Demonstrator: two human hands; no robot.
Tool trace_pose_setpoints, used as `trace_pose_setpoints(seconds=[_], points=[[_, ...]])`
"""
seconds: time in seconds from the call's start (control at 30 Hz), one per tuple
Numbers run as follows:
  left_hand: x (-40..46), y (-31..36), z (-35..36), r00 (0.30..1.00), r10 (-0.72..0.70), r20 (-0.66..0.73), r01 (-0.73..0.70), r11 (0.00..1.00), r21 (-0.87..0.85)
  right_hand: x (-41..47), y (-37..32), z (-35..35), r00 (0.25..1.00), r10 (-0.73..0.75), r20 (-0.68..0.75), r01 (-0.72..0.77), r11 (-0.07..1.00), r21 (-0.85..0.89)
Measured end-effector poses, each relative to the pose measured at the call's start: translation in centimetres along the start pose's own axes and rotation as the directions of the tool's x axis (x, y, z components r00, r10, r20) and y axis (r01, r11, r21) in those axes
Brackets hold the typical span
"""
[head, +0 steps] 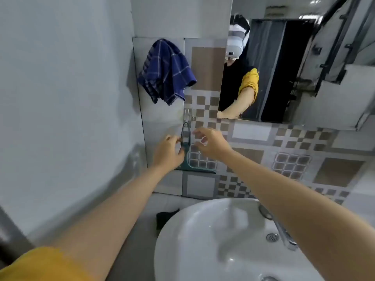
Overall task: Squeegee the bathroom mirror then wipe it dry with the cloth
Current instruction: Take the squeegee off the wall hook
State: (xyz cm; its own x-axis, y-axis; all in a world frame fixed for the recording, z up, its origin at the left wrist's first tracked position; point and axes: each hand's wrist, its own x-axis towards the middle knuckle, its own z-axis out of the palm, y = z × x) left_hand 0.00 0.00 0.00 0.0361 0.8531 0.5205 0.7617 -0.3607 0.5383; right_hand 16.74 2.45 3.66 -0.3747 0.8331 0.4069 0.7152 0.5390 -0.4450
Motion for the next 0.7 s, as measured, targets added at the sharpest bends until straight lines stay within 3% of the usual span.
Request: trace_pose_setpoints(seconds=[0.23, 0.37, 0.53, 0.7], points=[[1.6, -2.7, 2.3, 0.982, -0.156, 0.104, 0.180, 0.940, -0.291, 1.9, 0.4, 3.5, 0.987, 0.155, -0.048, -0.145, 0.974, 0.176], [2.2, -4.0, 3.4, 0.964, -0.220, 0.150, 0.260, 0.894, -0.365, 2.3, 0.5, 4.0, 0.975, 0.201, -0.089, -0.175, 0.955, 0.239], [2.1, -3.6, 3.2, 0.963, -0.221, 0.153, 0.267, 0.847, -0.460, 2.6, -0.2, 3.8, 0.952, 0.253, -0.169, -0.195, 0.933, 0.302], [1.3, -2.6, 1.8, 0.980, -0.193, 0.055, 0.191, 0.817, -0.543, 2.4, -1.6, 2.7, 0.949, 0.234, -0.210, -0.170, 0.944, 0.284]])
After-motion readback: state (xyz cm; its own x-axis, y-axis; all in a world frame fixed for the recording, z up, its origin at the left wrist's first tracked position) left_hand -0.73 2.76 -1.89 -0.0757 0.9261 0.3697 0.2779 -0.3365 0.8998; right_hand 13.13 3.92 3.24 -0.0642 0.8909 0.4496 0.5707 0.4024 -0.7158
